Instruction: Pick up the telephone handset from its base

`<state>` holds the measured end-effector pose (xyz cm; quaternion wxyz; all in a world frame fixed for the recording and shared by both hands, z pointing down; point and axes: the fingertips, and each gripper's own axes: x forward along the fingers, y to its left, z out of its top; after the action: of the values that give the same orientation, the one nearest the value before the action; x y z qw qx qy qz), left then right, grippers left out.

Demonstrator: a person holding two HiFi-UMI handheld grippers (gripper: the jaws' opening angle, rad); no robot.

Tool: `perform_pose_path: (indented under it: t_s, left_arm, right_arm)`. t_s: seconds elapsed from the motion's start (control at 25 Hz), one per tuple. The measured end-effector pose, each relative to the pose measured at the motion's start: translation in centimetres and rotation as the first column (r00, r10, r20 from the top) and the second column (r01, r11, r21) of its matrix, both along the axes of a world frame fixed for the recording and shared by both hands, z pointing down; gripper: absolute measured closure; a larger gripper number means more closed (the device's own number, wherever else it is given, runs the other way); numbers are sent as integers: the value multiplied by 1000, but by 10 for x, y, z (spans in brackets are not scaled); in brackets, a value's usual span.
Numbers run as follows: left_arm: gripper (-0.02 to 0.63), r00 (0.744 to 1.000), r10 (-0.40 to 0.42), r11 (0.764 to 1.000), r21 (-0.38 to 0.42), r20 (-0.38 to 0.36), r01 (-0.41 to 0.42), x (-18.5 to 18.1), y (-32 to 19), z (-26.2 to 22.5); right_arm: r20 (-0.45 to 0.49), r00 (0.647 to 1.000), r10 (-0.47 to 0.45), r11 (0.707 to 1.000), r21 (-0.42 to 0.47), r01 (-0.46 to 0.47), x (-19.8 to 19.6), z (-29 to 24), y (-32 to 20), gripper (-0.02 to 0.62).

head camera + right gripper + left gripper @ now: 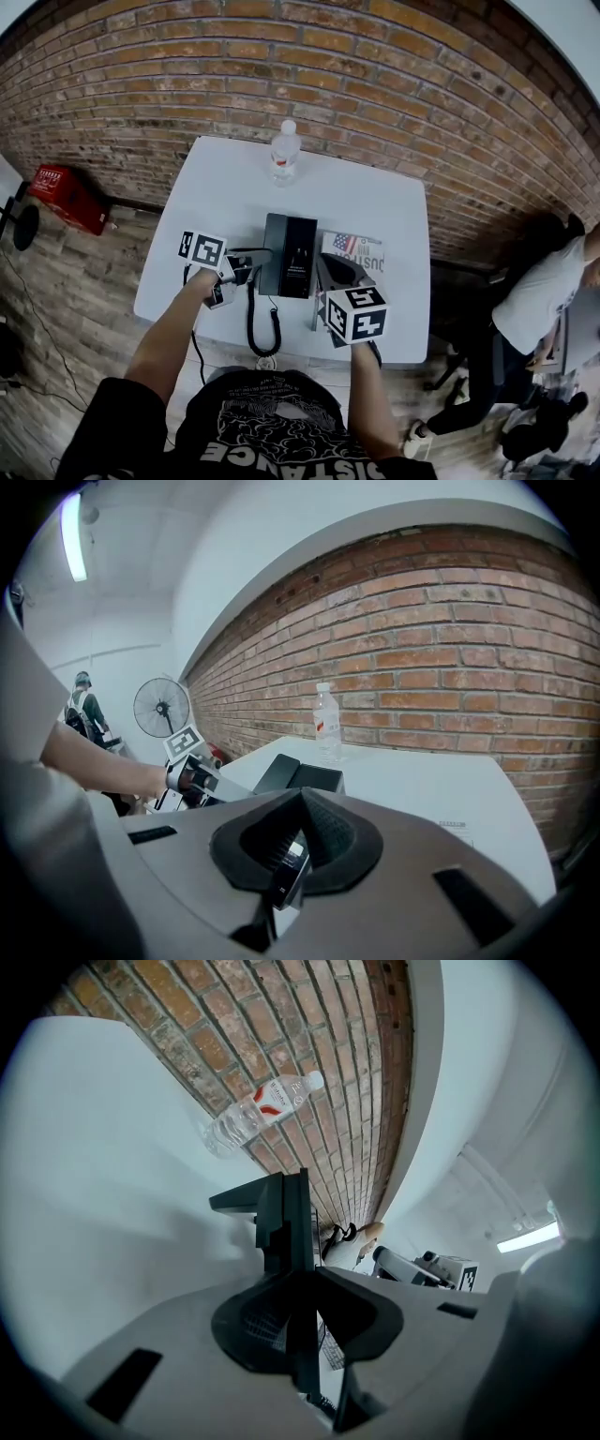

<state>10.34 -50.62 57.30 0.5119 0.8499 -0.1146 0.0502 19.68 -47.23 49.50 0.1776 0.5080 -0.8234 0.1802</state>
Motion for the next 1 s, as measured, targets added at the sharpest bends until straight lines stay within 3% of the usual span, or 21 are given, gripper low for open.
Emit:
perform_pose_path:
  t_s: [0.44,1.0]
  left_arm:
    - [531,998,-52,997,47,-39,54,-15,11,-34]
    - [531,996,-61,976,206,-70,74,-38,62,-108]
  right_arm:
    - [3,1000,25,999,28,-25,-8,-17,19,595]
    - [-2,995,101,989,110,-100,-27,-65,73,595]
